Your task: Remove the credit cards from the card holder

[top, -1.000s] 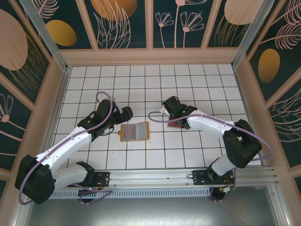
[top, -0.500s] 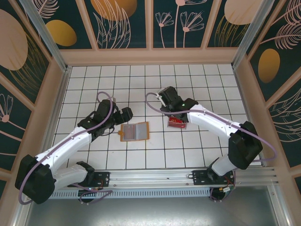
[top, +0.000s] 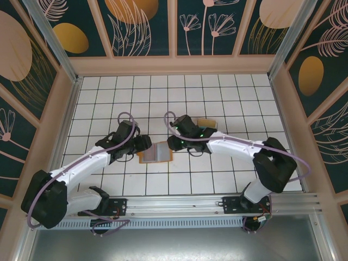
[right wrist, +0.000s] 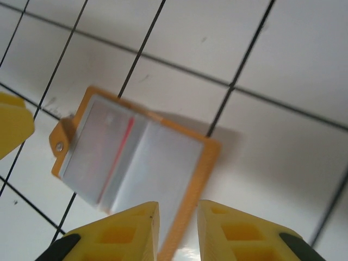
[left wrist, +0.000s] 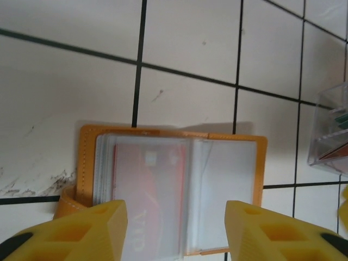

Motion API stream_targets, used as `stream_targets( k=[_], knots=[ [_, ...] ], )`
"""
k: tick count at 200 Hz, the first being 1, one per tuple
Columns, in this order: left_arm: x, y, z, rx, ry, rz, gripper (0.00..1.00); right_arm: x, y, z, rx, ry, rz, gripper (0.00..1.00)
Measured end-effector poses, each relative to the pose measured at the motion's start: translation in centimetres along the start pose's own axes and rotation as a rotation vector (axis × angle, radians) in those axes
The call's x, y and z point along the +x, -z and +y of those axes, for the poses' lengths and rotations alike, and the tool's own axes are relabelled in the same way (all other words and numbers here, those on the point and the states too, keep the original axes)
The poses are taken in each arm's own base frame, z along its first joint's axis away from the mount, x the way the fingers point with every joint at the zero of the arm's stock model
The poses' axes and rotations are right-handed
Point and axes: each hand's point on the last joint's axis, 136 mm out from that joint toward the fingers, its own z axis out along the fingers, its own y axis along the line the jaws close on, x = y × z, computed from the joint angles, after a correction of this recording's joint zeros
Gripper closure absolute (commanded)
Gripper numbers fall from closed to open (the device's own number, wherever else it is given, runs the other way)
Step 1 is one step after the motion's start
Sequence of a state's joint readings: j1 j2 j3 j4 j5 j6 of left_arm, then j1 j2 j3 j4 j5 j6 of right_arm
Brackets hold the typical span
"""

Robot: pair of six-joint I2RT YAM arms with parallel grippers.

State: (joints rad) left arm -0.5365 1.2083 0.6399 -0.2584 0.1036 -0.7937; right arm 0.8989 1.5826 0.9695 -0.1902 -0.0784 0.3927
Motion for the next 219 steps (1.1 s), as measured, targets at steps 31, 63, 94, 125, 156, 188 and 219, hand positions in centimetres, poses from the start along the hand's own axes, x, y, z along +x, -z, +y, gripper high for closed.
stream_targets(
  k=[31,63,94,125,156,188,219],
  knots=[
    [1.1,-0.8,0.6,-0.011,0.005,0.050,0.54,2.7,-2.2,0.0,-0.004,-0.031,0.068,0.76],
    [2.0,-1.5,1.0,-0.017,0.010,0.091,0.55,4.2,-3.2,-0.9,0.016,-0.063,0.102,0.77],
    [2.6,-2.3,1.5,-0.035,0.013,0.119,0.58,4.6,-3.5,-1.1,0.020,-0.077,0.106,0.81],
    [3.2,-3.0,2.0,-0.049,0.016,0.150,0.59,5.1,-4.1,-1.4,0.029,-0.087,0.119,0.89],
    [3.4,-3.2,2.2,-0.057,0.015,0.158,0.59,5.6,-4.5,-1.7,0.037,-0.097,0.134,0.92],
    [3.6,-3.6,2.5,-0.072,0.015,0.169,0.59,5.7,-4.6,-1.6,0.036,-0.097,0.136,0.94],
    [3.4,-3.7,2.7,-0.084,0.009,0.157,0.59,5.8,-4.6,-1.6,0.038,-0.097,0.138,0.94]
  ],
)
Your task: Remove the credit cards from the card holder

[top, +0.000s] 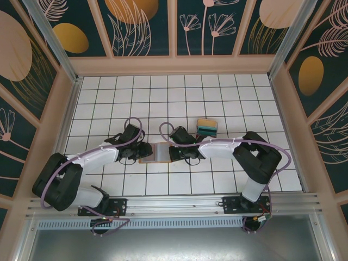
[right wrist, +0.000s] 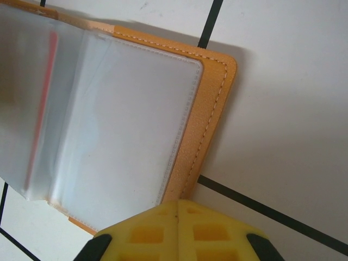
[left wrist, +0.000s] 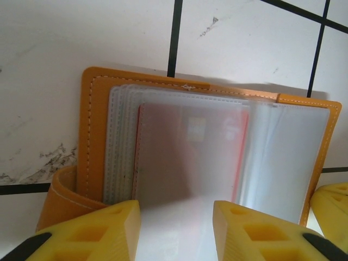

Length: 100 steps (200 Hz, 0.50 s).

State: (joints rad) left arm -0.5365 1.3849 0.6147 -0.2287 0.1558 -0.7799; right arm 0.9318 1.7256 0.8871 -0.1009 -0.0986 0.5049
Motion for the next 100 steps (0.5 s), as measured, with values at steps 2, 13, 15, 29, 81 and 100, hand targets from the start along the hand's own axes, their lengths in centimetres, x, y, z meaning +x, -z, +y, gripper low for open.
stream_targets(
  k=[2,13,15,29,81,100],
  knots=[
    [0.0,0.0,0.0,-0.002,-0.001,-0.002,0.59,0.0,0.0,0.0,0.000,0.000,0.000,0.94],
    [-0.3,0.0,0.2,-0.011,-0.002,-0.012,0.59,0.1,-0.1,0.0,0.000,0.000,0.002,0.94],
    [-0.3,0.0,0.2,-0.014,-0.002,-0.014,0.59,0.1,-0.1,0.0,0.001,0.001,0.003,0.94],
    [-0.5,-0.1,0.3,-0.027,-0.001,-0.023,0.59,0.2,-0.2,0.0,0.001,0.002,0.006,0.94],
    [-1.3,-0.5,0.1,-0.041,-0.005,-0.030,0.59,0.2,-0.3,0.1,-0.002,0.005,0.004,0.94],
    [-1.2,-0.6,0.0,-0.036,-0.012,-0.024,0.60,0.2,-0.3,0.1,-0.002,0.005,0.004,0.94]
  ],
)
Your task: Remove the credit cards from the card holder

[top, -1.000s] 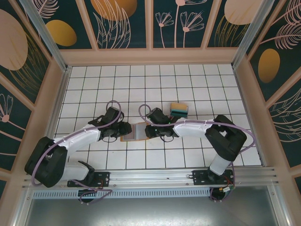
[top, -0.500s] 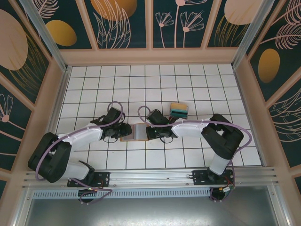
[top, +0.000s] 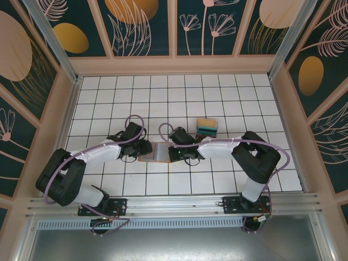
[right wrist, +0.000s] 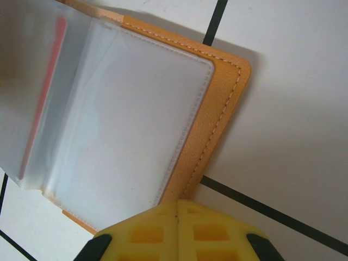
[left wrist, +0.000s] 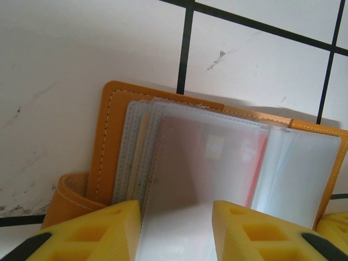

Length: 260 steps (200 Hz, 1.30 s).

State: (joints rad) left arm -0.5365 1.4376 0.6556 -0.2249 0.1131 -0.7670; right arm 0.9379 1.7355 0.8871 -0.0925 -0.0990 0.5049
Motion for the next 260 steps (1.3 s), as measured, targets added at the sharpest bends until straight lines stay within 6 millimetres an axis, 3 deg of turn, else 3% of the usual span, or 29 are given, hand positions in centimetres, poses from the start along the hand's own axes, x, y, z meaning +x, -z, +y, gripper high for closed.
stream_targets(
  k=[40,126,151,176,206,231,249,260],
  knots=[
    [0.1,-0.2,-0.4,0.024,-0.009,0.012,0.60,0.0,0.0,0.0,0.000,0.000,0.000,0.94],
    [1.0,-0.1,-2.9,0.166,-0.030,0.069,0.46,-0.2,-0.2,0.1,0.000,0.001,0.000,0.94],
    [1.1,0.0,-3.4,0.192,-0.035,0.079,0.54,-0.3,-0.3,0.2,-0.001,0.001,0.000,0.94],
    [1.2,0.3,-4.0,0.223,-0.033,0.086,0.71,-0.3,-0.2,0.2,-0.001,0.001,0.000,0.94],
    [1.1,0.9,-5.4,0.286,-0.047,0.086,0.72,-0.3,-0.2,0.2,-0.001,0.001,0.000,0.94],
    [1.6,1.2,-6.6,0.333,-0.070,0.101,0.65,-0.3,-0.3,0.2,-0.001,0.001,0.000,0.94],
    [2.1,1.5,-7.5,0.369,-0.087,0.120,0.54,-0.4,-0.3,0.3,-0.002,0.002,-0.001,0.94],
    [2.3,1.7,-7.9,0.387,-0.093,0.132,0.54,-0.5,-0.4,0.4,-0.003,0.002,-0.001,0.94]
  ],
)
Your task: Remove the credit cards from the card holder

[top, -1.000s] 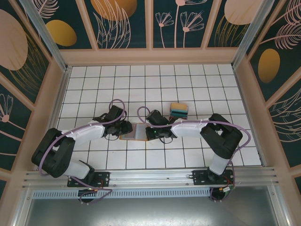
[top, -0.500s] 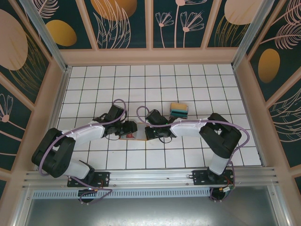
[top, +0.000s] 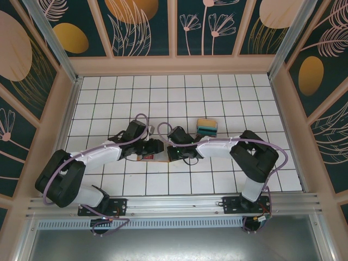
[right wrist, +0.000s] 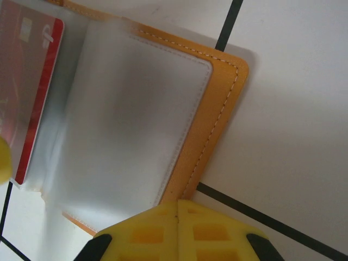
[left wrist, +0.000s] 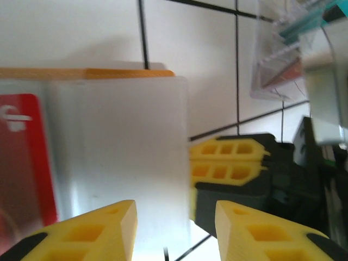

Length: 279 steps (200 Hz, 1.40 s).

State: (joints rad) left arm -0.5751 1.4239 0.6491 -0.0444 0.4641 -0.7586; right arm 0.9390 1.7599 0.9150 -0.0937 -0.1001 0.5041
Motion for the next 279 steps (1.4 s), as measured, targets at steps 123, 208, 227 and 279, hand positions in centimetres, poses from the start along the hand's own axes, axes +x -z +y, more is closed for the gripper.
stream_targets(
  k=[123,208,227,279],
  knots=[
    [-3.7,3.8,6.4,-0.319,0.073,-0.215,0.92,-1.2,0.3,0.8,-0.001,0.007,-0.003,0.89],
    [-1.3,3.5,10.5,-0.427,0.135,-0.178,0.91,-4.4,1.4,6.6,-0.228,-0.034,-0.015,0.80],
    [-1.3,3.2,10.4,-0.408,0.141,-0.177,0.91,-4.5,0.6,7.1,-0.263,-0.059,0.004,0.81],
    [-1.3,2.7,10.0,-0.368,0.151,-0.180,0.91,-3.9,-1.2,6.0,-0.291,-0.161,0.076,0.82]
  ],
)
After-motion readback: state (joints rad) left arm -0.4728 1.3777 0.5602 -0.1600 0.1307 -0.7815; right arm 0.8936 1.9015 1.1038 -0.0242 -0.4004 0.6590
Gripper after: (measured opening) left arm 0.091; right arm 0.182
